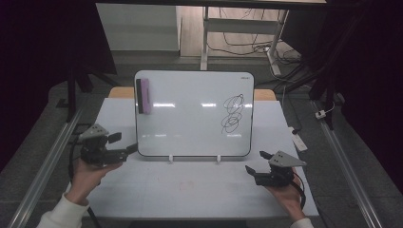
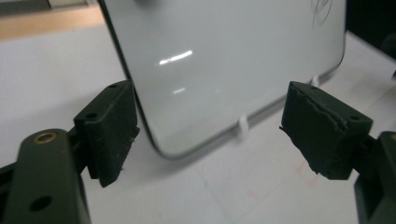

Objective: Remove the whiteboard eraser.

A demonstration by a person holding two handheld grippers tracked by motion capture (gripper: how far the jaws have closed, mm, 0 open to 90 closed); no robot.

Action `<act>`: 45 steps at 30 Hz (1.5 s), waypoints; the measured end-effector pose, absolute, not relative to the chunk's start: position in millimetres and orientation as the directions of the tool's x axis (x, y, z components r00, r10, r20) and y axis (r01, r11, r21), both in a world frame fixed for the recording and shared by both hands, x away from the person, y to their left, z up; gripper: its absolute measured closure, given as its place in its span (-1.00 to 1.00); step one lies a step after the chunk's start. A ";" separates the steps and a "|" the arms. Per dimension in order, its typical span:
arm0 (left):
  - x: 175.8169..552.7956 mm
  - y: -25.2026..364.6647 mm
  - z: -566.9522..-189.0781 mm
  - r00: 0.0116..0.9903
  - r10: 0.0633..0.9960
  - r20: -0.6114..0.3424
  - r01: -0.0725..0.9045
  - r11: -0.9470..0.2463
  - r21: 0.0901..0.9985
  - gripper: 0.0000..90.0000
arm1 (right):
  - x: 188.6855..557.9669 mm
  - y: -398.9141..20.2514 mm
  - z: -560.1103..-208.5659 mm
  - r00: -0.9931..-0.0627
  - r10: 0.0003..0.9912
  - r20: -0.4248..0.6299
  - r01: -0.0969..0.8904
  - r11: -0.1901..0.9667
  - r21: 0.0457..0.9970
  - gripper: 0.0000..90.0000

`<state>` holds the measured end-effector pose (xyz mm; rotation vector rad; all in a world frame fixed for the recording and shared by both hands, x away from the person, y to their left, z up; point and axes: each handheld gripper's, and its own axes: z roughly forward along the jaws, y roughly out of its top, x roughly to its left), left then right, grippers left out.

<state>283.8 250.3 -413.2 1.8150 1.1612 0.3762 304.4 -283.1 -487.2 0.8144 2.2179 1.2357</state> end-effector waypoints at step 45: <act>414.3 219.0 -342.7 0.342 0.930 -0.133 0.542 -0.079 0.837 0.27 | 306.5 -282.9 -496.4 -0.685 0.720 -0.116 0.302 0.425 0.853 -0.50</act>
